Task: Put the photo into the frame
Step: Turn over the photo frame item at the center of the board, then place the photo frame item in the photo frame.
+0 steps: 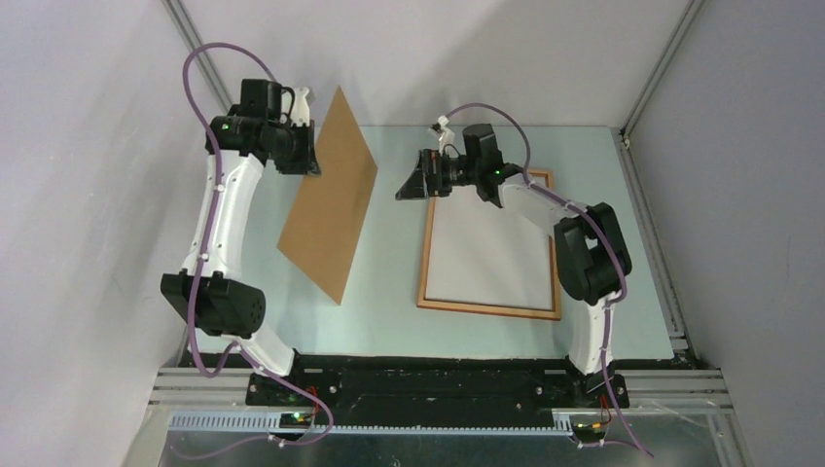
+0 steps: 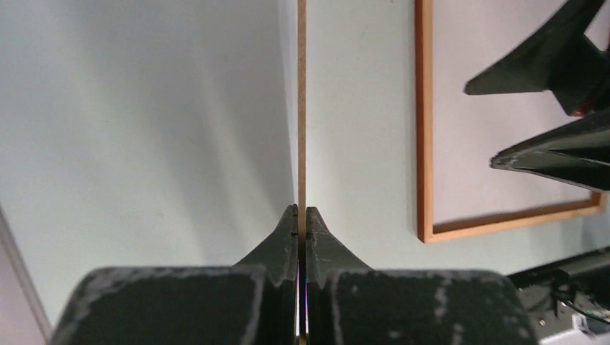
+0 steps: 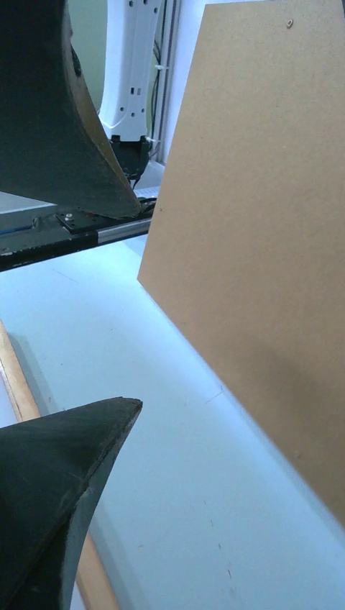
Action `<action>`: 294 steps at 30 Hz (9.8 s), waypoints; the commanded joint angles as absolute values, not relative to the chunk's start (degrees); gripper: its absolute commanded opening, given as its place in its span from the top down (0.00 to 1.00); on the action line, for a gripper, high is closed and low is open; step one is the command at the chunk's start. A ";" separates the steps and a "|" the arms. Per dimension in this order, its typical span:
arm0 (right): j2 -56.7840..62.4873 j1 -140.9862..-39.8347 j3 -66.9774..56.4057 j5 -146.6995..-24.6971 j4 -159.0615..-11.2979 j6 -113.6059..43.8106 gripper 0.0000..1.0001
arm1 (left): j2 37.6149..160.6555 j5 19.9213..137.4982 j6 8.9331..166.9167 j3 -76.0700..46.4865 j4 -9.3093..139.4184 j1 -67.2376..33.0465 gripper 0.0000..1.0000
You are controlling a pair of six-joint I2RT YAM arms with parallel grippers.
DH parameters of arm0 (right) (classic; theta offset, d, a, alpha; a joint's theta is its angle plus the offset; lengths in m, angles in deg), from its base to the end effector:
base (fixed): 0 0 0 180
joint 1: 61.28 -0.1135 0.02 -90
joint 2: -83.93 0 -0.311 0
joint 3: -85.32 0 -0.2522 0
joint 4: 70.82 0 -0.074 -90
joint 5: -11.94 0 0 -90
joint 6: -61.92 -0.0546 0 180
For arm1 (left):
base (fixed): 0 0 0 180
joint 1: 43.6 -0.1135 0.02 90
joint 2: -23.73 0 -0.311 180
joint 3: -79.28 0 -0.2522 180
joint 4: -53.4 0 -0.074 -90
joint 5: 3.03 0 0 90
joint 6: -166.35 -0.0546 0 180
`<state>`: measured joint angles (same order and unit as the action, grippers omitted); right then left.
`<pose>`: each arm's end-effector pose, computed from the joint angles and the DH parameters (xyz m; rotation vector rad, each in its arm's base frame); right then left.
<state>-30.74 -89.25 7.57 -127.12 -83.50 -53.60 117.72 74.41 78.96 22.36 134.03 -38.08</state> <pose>0.4183 0.2688 0.2953 -0.6417 2.0470 1.4291 0.3385 -0.0446 0.4467 0.1574 2.4645 -0.3319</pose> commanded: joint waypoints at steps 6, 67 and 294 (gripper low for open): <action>-21.52 -86.55 5.47 -122.92 -81.88 -59.17 0.00 | 115.66 89.39 72.38 34.29 136.64 -32.92 1.00; -20.41 -81.82 -0.14 -115.31 -73.00 -87.18 0.03 | 130.89 113.39 81.12 22.26 124.89 4.18 1.00; -2.31 -45.22 -15.71 -161.69 -98.95 -47.16 0.55 | 121.78 22.71 93.96 4.77 91.67 -19.53 1.00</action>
